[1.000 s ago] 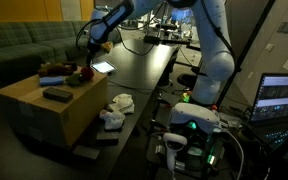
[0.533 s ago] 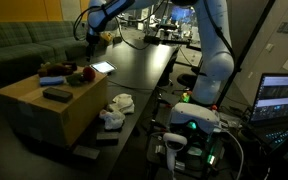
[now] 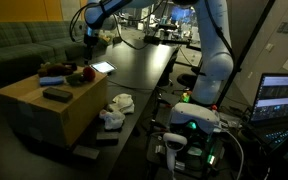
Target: Switch all the objects from the box and the table
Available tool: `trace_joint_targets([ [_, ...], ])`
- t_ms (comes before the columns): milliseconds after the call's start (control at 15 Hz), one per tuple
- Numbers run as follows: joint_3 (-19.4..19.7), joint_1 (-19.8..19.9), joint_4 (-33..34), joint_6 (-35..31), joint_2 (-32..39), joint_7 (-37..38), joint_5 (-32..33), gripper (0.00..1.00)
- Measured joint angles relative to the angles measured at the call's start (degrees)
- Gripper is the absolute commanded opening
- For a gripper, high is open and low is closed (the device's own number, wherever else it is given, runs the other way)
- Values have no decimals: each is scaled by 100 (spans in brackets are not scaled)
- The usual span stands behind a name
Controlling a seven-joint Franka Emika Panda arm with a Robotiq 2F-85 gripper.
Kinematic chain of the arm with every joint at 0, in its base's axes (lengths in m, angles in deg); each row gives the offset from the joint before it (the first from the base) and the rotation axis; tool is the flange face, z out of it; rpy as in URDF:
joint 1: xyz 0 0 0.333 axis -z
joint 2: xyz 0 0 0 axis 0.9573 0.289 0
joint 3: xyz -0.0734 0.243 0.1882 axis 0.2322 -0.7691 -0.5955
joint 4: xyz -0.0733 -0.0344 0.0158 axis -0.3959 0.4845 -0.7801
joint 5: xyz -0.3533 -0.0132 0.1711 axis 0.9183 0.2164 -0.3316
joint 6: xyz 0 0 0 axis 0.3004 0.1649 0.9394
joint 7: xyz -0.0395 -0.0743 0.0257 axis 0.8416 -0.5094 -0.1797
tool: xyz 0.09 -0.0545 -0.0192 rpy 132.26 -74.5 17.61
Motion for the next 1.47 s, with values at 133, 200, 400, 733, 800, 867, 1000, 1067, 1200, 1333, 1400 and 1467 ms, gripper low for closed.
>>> trace_joint_targets([
  [133, -81, -1, -1, 103, 86, -10, -59, 100],
  [200, -103, -1, -1, 151, 129, -10, -69, 100],
  [400, -114, 2, 0, 300, 253, -10, -69, 100],
  [733, -113, 16, -4, 147, 435, -11, -69, 100],
  [800, -113, 16, -11, 2, 462, -10, -69, 100],
  [867, -113, 16, -16, -150, 490, -10, -69, 100],
  [1000, -113, 16, -45, -424, 527, -9, -69, 89],
  [1067, -114, 16, -64, -532, 541, -8, -69, 72],
  [1200, -114, 16, -91, -657, 575, -8, -57, 63],
  [1333, -114, 16, -110, -675, 605, -8, -10, 45],
  [1400, -114, 18, -114, -653, 608, -10, 4, 37],
  [1467, -113, 28, -108, -601, 605, -25, 7, 31],
])
